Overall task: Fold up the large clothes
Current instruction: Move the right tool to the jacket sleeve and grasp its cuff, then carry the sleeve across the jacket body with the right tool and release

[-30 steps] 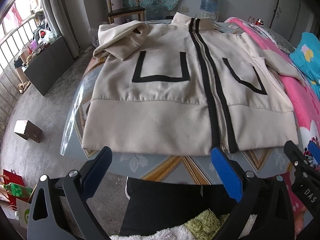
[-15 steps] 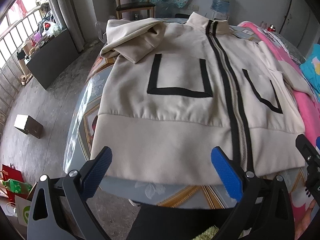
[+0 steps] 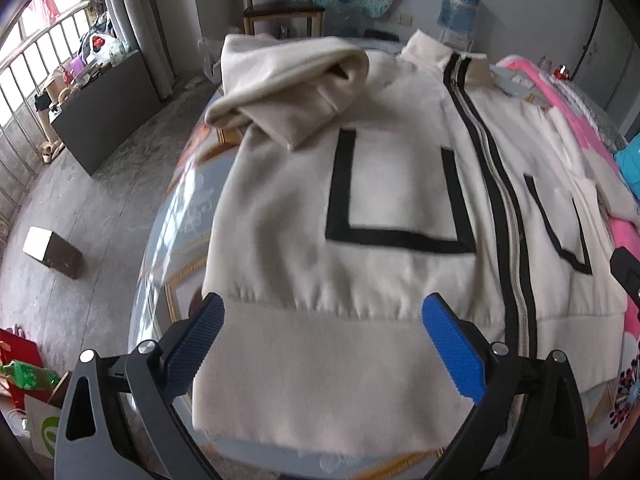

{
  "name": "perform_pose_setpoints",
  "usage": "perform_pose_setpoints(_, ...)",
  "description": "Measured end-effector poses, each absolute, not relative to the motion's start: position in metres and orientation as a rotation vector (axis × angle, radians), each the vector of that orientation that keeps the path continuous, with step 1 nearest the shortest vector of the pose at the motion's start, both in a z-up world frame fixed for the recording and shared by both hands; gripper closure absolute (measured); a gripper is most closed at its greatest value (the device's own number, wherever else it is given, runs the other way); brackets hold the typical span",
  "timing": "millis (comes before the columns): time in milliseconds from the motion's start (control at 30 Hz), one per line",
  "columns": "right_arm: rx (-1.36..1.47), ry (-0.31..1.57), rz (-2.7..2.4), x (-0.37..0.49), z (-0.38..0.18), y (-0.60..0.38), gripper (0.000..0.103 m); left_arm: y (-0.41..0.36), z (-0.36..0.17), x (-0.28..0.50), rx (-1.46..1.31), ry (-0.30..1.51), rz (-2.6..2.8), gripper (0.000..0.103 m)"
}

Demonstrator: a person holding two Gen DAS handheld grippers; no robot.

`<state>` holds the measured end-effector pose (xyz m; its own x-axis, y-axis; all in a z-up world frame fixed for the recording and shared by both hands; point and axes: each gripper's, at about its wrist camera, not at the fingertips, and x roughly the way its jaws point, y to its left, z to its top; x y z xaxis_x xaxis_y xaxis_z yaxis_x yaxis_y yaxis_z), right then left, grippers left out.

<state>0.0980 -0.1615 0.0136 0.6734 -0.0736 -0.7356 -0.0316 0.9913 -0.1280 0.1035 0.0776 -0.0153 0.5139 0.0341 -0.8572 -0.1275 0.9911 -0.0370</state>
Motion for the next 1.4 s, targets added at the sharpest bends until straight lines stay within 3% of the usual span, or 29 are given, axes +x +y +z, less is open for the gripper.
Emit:
perform_pose_setpoints(167,-0.074,0.844,0.129,0.130,0.021,-0.151,0.006,0.087,-0.009,0.111,-0.102,0.944,0.049,0.006)
perform_pose_setpoints(333,0.081,0.971,0.465,0.193,0.027,-0.114,0.006,0.100,0.001,0.117,-0.101,0.882,0.032,0.005)
perform_pose_setpoints(633,0.043,1.169,0.697,0.282,-0.019,-0.015,0.008,0.125,0.013,0.125,-0.123,0.830,0.067,0.005)
perform_pose_setpoints(867,-0.008,1.169,0.663,0.313,-0.054,0.007,0.033,0.138,0.018,0.134,-0.128,0.810,0.082,0.005)
perform_pose_setpoints(1100,0.037,1.169,0.702,0.316,-0.063,0.013,0.074,0.140,0.013,0.143,-0.135,0.824,0.065,0.005)
perform_pose_setpoints(1400,-0.128,1.025,0.680,0.306,-0.040,0.030,0.085,0.153,-0.001,0.159,-0.259,0.864,0.022,0.005)
